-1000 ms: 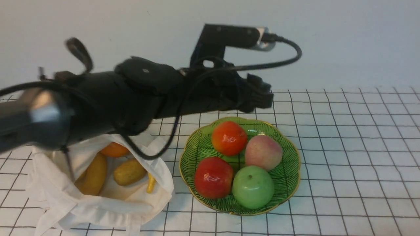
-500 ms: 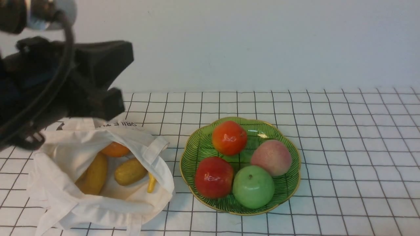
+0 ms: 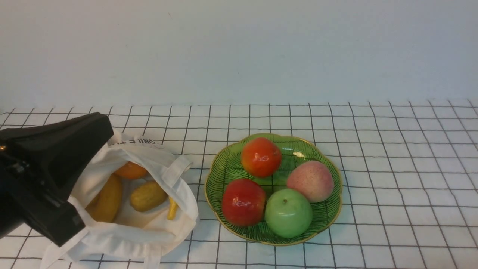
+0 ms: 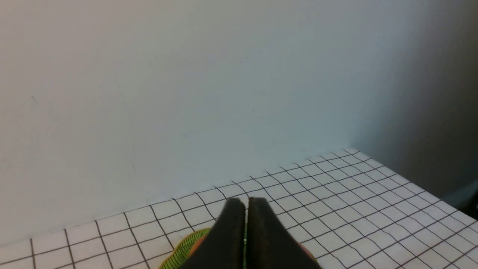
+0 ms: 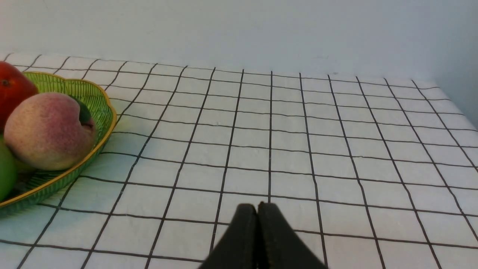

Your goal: Take the fruit out of the bag on the white checkered tablecloth and place them on the plate.

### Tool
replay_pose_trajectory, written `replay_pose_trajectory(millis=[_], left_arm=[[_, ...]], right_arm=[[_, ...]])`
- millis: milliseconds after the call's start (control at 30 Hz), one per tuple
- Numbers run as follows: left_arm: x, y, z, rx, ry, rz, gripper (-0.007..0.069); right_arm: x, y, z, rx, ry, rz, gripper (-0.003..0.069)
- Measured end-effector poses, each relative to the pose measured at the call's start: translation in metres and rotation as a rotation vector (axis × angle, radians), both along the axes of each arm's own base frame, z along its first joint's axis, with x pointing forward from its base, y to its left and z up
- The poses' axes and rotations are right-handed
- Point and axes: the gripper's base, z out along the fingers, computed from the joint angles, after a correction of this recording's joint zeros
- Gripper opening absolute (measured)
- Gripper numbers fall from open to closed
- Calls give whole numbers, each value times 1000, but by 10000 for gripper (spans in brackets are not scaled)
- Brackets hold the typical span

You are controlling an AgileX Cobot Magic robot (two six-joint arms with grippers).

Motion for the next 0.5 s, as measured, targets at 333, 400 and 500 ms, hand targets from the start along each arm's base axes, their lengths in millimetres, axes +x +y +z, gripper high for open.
replay_pose_trajectory(millis=[333,400,500], left_arm=[[-21,14,14,-39,-124,50,-8],[-29,18,17,-38,-167,56,-8],[-43,24,17,-27,-225,65,-8]], right_arm=[[0,0,0,0,0,0,-14],[0,0,0,0,0,0,-14],[0,0,0,0,0,0,-14]])
